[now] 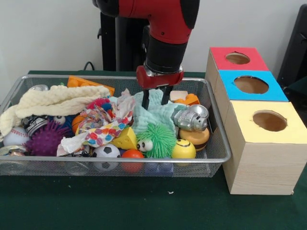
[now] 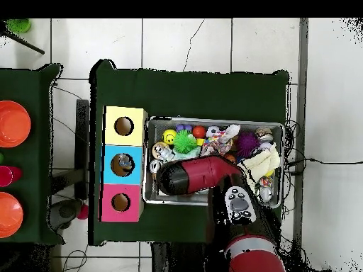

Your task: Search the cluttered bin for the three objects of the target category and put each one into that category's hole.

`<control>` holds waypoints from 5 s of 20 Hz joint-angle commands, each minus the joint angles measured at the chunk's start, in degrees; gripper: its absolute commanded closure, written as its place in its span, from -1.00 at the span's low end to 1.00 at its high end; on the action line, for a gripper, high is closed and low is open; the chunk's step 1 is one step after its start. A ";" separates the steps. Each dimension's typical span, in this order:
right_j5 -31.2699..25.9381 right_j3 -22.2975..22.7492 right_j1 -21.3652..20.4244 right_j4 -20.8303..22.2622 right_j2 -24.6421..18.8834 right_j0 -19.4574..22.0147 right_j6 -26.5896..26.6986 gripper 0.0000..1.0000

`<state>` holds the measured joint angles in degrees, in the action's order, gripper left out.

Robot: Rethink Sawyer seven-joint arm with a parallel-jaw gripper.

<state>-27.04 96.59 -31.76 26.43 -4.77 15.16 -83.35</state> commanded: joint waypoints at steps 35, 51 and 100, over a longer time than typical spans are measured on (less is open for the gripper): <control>-0.61 -7.68 0.09 4.50 7.34 -5.37 -1.39 1.00; -4.10 -9.70 -6.51 14.14 4.87 -2.93 10.92 1.00; -26.32 -6.81 -13.10 0.92 -14.23 15.25 9.05 -1.00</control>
<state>-44.51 87.22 -41.61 29.46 -17.86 32.21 -75.33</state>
